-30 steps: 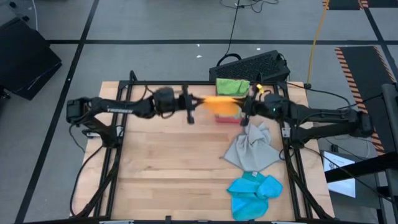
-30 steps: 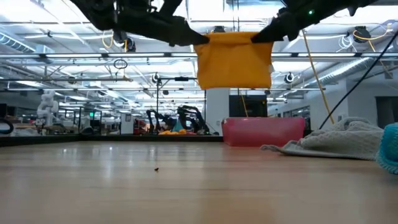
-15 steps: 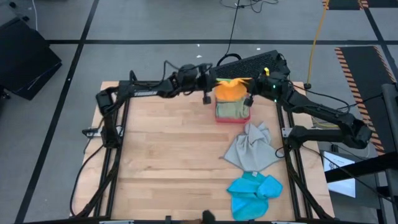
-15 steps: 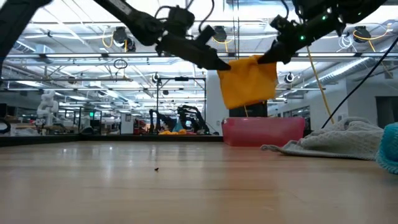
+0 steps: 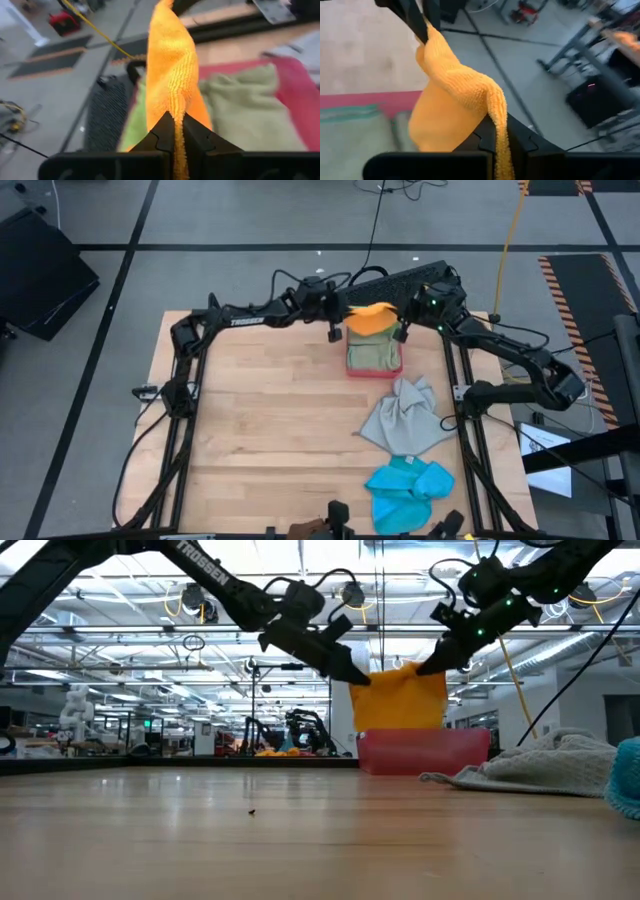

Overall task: Fold microfiber towels
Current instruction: Stack the yellow microfiber cloth on top of the bottom light green microfiber cloth in the red bin

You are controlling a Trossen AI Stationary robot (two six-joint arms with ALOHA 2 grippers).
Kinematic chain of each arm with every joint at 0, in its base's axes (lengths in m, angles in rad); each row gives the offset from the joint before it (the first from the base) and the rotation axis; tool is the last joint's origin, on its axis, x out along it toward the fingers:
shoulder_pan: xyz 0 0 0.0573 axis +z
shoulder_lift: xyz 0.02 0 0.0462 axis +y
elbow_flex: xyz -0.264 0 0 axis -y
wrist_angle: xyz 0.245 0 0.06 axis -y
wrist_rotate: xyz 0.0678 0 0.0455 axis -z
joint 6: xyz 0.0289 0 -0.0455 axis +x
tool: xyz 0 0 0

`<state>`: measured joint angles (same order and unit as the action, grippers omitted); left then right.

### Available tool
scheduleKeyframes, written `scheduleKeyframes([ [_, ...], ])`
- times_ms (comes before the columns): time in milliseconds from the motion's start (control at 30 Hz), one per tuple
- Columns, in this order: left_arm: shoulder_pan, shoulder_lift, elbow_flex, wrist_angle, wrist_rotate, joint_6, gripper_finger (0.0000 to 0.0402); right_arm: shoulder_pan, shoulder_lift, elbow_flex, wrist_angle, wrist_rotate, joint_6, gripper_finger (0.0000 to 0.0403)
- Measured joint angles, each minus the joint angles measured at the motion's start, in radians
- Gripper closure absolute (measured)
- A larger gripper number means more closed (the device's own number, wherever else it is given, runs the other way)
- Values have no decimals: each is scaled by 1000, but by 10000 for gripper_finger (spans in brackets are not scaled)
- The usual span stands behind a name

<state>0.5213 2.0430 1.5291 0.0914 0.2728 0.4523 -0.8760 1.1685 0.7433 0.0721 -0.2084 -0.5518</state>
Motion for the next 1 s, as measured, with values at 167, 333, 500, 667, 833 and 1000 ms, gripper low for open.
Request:
scheduleKeyframes([
  [167, -29, 0, 0, -112, 2, 18, 395, 6, -3, 0, -70, -34, 46, 395],
  [333, -58, 0, 0, -171, 1, 16, 377, 20, -3, 0, -156, -41, 73, 395],
  [500, -86, 0, 0, -223, 1, 16, 369, 55, -3, 0, -259, -38, 100, 395],
  [667, -114, 0, 1, -302, 1, 12, 368, 96, -3, 0, -354, -44, 136, 395],
  [833, -140, 0, 1, -337, 21, -12, 367, 149, -4, 0, -429, -37, 164, 394],
  [1000, -157, 0, 1, -336, 44, -32, 366, 180, -4, 0, -465, -27, 201, 388],
])
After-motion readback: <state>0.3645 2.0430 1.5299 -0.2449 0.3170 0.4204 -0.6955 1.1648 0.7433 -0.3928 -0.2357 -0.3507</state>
